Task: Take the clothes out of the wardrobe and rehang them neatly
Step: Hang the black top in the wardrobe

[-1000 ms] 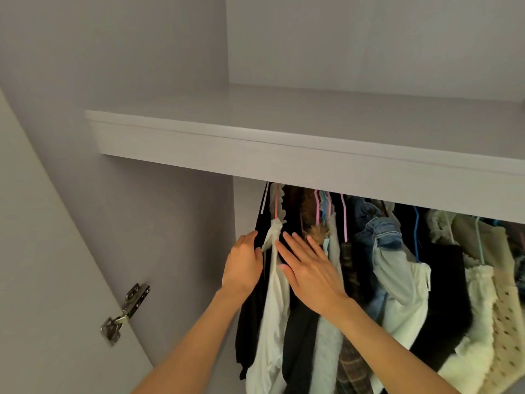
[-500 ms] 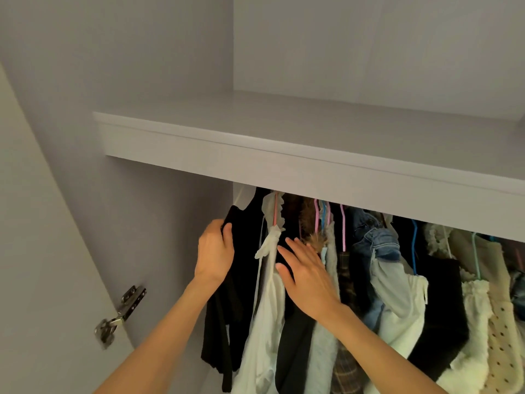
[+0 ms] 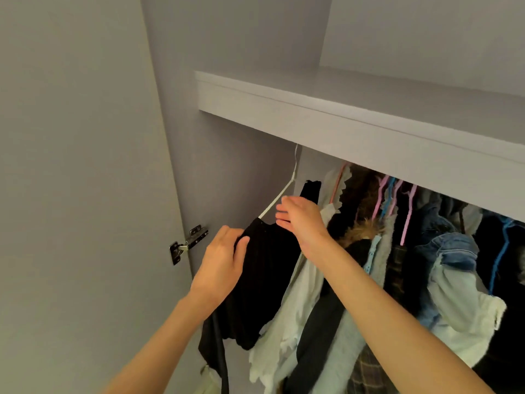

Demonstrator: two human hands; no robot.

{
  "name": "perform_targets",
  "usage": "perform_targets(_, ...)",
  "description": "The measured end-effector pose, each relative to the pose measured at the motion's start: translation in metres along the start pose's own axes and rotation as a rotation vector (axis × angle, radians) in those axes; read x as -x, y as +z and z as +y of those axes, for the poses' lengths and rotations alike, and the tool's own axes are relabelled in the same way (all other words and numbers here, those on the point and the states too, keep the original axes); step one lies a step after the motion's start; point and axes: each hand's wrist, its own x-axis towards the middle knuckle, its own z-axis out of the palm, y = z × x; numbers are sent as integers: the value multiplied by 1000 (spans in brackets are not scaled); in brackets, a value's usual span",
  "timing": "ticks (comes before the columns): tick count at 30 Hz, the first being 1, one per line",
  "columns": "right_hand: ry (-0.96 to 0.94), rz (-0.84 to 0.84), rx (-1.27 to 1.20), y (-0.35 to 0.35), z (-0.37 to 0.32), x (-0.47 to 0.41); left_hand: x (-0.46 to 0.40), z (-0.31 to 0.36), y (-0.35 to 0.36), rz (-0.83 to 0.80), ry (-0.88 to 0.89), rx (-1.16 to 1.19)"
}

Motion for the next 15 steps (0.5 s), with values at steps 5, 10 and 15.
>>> perform_targets(5, 259, -104, -255, 24, 0, 8, 37, -5, -17, -103, -63, -73)
perform_targets(10, 355, -256, -27, 37, 31, 35, 68, -11, -49, -199, -195, -129)
perform_targets(15, 323, -388, 202, 32, 50, 76, 109, -43, -79, -230, -299, -176)
